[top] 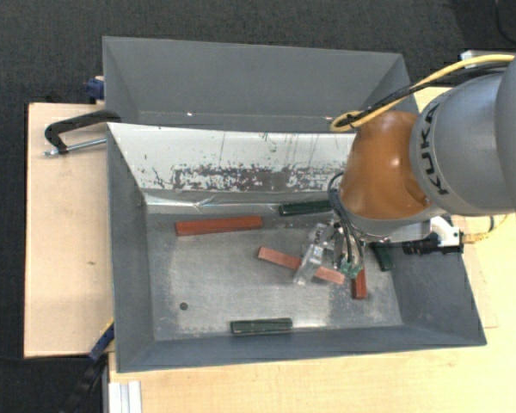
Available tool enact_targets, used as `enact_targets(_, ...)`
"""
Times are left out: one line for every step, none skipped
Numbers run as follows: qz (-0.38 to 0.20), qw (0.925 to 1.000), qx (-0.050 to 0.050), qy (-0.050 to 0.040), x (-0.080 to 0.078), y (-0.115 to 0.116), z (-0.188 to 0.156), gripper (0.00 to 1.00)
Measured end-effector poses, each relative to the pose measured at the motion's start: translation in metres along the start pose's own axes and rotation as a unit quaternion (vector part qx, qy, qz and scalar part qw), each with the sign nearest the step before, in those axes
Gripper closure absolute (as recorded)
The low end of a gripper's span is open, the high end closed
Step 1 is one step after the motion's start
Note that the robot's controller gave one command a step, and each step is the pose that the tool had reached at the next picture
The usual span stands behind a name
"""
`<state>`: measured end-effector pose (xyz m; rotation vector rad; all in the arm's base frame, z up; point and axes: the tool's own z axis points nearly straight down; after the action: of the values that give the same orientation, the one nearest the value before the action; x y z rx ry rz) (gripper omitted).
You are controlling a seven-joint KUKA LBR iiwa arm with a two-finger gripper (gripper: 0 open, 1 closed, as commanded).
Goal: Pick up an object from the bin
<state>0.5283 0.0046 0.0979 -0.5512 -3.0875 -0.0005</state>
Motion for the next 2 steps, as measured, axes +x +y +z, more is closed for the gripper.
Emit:
enact_targets(0.0,1.0,-0.001,-0.0026,-0.001,0.001,-0.018,1.0)
enact_targets(0.0,1.0,-0.001,-0.0023,-0.001,0.001,-0.037,1.0)
